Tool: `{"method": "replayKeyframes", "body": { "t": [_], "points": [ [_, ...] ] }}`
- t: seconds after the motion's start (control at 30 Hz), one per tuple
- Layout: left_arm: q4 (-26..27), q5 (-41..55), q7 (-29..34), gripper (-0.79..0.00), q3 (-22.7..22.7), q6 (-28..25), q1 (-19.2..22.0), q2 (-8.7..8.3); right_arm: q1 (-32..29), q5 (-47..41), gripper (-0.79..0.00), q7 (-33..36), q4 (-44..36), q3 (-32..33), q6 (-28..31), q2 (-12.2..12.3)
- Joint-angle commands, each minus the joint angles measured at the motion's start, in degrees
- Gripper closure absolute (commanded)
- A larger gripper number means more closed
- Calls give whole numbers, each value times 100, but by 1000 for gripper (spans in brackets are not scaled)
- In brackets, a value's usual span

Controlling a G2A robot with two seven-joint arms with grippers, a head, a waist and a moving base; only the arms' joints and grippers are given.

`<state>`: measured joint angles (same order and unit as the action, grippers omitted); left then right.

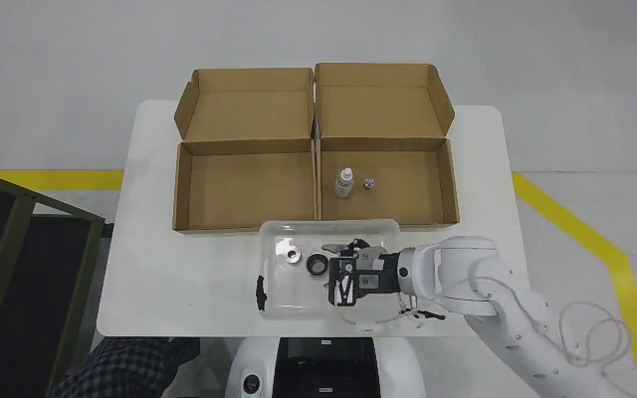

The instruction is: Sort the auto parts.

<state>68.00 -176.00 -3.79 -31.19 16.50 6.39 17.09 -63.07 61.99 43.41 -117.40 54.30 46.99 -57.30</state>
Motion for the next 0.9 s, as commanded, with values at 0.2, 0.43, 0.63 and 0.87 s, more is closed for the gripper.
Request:
{"method": "replayKeyframes", "body": {
  "t": [0.2, 0.43, 0.63, 0.87],
  "points": [
    [0, 0, 0, -785, 0, 0, 0, 0, 279, 101, -545, -3, 493, -423, -177, -101],
    [0, 0, 0, -785, 0, 0, 0, 0, 497, 206, -533, -199, 943, -687, -248, -190],
    [0, 0, 0, -785, 0, 0, 0, 0, 753, 424, -474, -415, 1368, -978, -275, -301],
    [0, 0, 0, -785, 0, 0, 0, 0, 949, 528, -539, -616, 1741, -1254, -300, -419]
  ]
}}
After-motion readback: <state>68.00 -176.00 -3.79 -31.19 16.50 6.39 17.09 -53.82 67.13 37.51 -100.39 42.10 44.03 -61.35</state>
